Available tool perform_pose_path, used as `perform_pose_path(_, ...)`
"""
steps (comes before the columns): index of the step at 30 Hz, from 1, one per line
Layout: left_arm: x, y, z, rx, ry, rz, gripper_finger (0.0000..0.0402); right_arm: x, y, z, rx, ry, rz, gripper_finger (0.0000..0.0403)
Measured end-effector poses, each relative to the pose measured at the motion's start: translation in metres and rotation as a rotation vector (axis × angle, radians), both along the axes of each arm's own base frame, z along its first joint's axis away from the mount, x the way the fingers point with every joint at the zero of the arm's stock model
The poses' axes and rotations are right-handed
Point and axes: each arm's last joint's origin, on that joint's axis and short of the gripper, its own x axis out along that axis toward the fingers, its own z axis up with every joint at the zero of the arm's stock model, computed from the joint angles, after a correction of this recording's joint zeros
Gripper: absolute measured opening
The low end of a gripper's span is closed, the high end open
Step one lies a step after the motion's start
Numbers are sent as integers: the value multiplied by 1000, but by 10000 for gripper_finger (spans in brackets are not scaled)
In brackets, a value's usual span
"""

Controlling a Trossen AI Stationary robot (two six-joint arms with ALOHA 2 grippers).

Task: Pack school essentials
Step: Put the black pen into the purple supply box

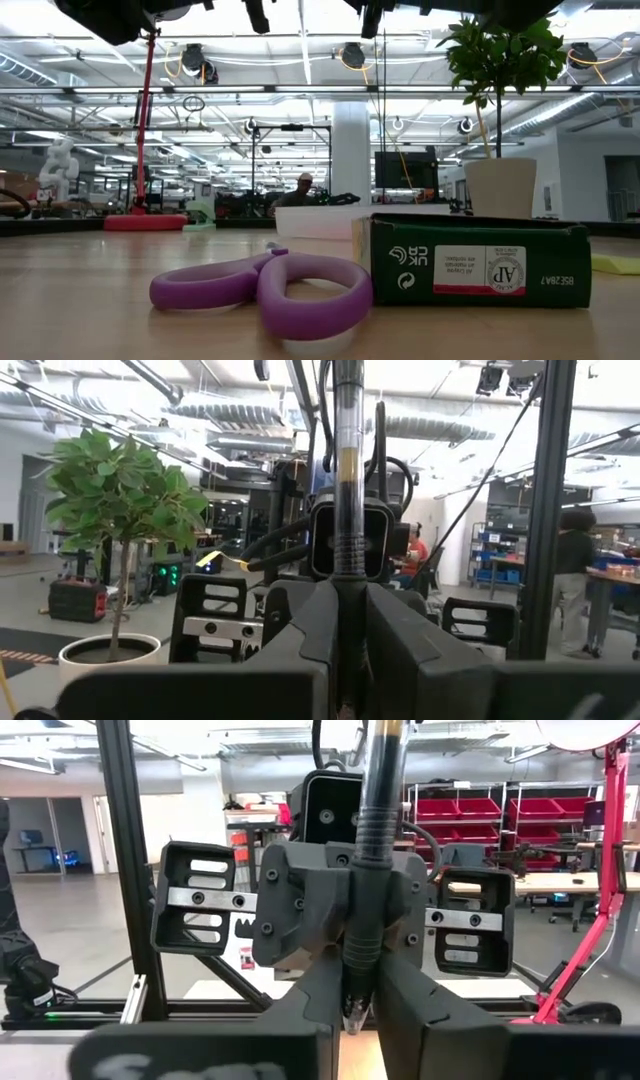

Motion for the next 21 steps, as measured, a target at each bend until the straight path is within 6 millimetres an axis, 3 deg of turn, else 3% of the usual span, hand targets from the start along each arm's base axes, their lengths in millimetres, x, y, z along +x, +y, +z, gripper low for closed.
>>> perform_pose_path(5, 0, 0, -1, 22, 14, 2, 61, 0, 0, 0, -7, 8, 0, 32)
perform_pose_path(15, 0, -5, -4, 22, 56, 121, 197, -22, -1, 15, -39, 134, 7, 30)
perform_pose_path(21, -5, -4, -2, 39, 134, 135, 226, -39, -2, 21, 27, 240, 12, 29)
